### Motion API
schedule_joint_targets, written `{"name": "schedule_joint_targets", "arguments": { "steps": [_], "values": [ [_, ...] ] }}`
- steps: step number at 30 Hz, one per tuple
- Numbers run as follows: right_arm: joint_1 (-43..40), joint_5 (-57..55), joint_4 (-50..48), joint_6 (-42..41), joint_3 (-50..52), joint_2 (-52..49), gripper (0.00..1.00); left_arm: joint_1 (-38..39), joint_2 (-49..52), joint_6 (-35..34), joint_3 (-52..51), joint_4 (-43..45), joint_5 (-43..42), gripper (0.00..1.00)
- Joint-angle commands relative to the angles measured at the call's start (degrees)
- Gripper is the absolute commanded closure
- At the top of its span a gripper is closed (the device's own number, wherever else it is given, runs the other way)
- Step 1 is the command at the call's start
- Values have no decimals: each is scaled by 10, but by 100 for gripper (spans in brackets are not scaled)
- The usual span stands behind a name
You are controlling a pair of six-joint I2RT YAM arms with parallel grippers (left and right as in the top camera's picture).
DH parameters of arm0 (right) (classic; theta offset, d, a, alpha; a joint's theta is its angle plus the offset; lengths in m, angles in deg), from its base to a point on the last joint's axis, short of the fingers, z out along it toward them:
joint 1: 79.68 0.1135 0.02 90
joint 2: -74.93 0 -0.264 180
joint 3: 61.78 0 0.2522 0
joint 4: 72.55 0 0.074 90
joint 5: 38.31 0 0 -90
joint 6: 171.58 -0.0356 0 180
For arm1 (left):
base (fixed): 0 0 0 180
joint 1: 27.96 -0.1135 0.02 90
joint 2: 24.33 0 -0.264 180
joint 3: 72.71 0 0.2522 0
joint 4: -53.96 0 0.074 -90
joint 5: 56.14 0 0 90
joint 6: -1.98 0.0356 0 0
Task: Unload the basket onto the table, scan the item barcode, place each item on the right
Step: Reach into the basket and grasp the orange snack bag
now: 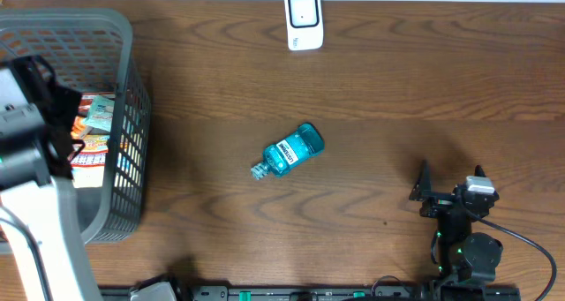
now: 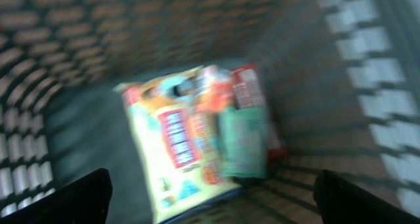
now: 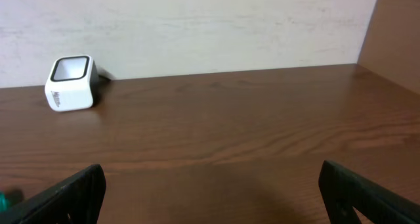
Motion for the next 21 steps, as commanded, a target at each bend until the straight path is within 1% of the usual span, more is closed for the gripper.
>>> {"name": "schedule_joint_targets", "arguments": {
  "steps": [1, 6, 8, 15, 18, 21],
  "values": [
    [3, -3, 2, -8, 0, 1, 1, -43, 64, -61, 4, -26, -40, 2],
    [3, -3, 2, -8, 0, 1, 1, -76, 160, -62, 2, -52, -98, 2],
    [3, -3, 2, -8, 0, 1, 1, -81, 196, -62, 2, -61, -109, 2],
    [3, -3, 2, -8, 0, 1, 1, -82, 299, -61, -7, -56, -108, 2],
    [3, -3, 2, -8, 0, 1, 1, -82, 329, -61, -7, -47, -104, 0],
    [3, -3, 2, -8, 0, 1, 1, -82, 348, -61, -13, -36, -95, 4]
  ]
}}
